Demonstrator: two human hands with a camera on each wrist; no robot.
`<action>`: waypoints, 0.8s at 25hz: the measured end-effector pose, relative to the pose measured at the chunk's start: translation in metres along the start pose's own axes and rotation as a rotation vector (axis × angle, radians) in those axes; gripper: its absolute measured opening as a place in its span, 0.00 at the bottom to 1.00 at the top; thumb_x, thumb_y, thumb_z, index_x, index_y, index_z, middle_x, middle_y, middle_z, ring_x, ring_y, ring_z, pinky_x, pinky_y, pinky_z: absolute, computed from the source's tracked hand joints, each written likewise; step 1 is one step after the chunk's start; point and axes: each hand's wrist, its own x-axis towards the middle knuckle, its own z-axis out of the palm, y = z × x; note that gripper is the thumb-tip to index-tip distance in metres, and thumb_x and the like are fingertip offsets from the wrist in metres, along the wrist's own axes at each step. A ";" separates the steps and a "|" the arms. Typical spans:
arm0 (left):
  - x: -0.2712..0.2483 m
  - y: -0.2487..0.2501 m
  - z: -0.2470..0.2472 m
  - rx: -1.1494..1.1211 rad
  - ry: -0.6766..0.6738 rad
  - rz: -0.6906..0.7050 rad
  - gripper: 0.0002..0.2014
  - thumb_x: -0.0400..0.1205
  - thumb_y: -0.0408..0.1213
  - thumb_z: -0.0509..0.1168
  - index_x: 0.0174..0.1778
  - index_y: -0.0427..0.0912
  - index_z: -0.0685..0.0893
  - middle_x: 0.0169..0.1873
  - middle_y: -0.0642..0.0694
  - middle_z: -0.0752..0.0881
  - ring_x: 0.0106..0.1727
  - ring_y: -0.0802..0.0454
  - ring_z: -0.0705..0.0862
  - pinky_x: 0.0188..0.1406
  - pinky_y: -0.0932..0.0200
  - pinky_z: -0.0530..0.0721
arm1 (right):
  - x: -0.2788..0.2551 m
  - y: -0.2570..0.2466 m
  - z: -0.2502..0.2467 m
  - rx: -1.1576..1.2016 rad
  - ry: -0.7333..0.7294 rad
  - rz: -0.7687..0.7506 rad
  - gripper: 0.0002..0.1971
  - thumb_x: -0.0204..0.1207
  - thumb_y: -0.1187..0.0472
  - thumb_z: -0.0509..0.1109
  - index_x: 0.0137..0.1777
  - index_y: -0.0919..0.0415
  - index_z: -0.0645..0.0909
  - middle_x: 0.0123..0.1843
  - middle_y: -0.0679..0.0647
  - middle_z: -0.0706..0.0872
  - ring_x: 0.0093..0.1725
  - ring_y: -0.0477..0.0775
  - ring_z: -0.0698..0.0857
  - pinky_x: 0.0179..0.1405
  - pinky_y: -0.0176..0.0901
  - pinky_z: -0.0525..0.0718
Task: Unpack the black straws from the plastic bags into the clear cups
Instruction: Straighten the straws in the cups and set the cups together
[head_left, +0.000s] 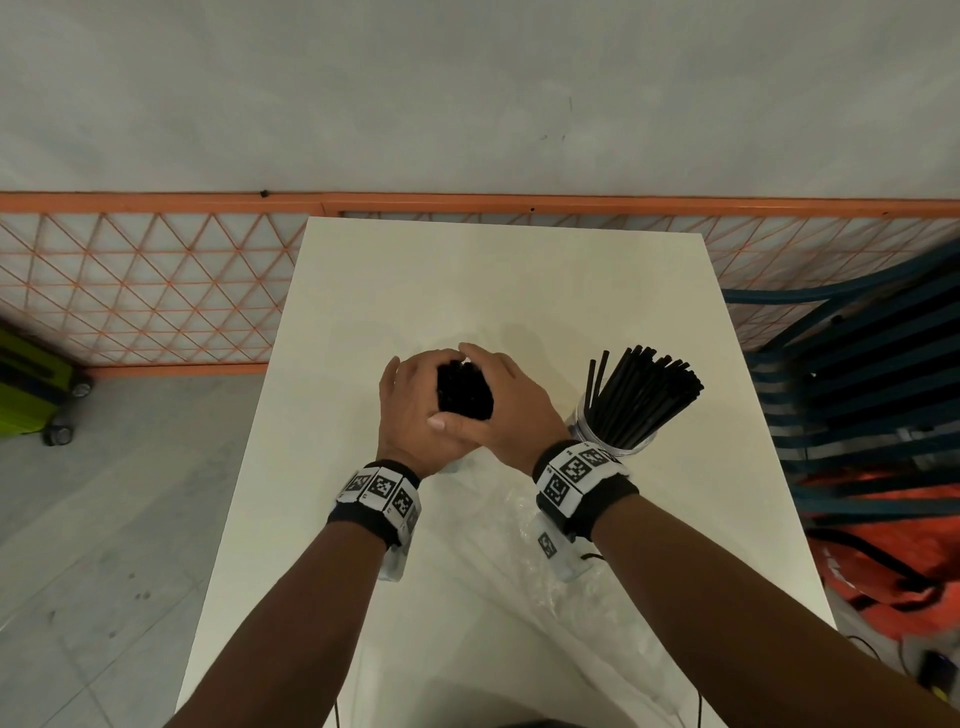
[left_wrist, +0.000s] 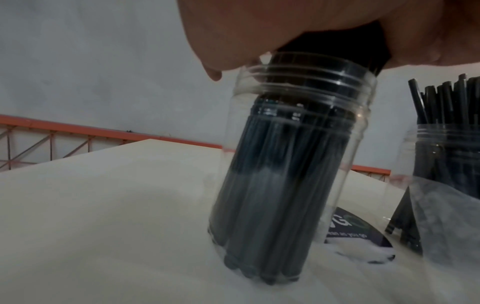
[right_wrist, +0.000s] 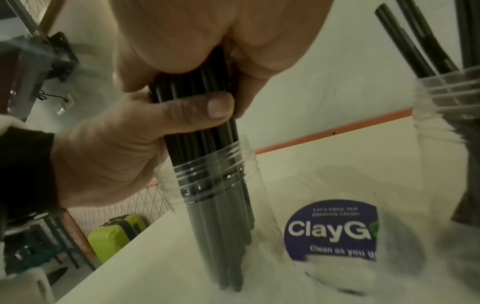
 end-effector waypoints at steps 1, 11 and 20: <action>-0.002 -0.001 0.001 0.026 -0.006 0.013 0.40 0.59 0.63 0.67 0.68 0.54 0.72 0.63 0.45 0.85 0.70 0.41 0.80 0.80 0.31 0.63 | -0.002 0.001 0.001 -0.009 -0.006 -0.003 0.46 0.70 0.35 0.73 0.83 0.50 0.58 0.78 0.53 0.71 0.72 0.54 0.76 0.64 0.43 0.76; -0.003 -0.005 -0.002 0.179 -0.063 -0.033 0.41 0.64 0.62 0.65 0.70 0.40 0.78 0.64 0.42 0.86 0.78 0.38 0.73 0.83 0.31 0.58 | 0.001 -0.005 -0.001 -0.197 0.055 -0.014 0.54 0.61 0.28 0.74 0.82 0.48 0.53 0.78 0.51 0.67 0.71 0.56 0.76 0.61 0.55 0.83; 0.002 -0.006 -0.004 0.091 -0.037 -0.075 0.44 0.59 0.66 0.62 0.70 0.47 0.79 0.62 0.46 0.86 0.76 0.39 0.74 0.81 0.29 0.60 | 0.000 -0.002 -0.005 -0.282 0.085 0.010 0.58 0.59 0.25 0.73 0.84 0.50 0.51 0.80 0.50 0.66 0.71 0.56 0.76 0.59 0.56 0.84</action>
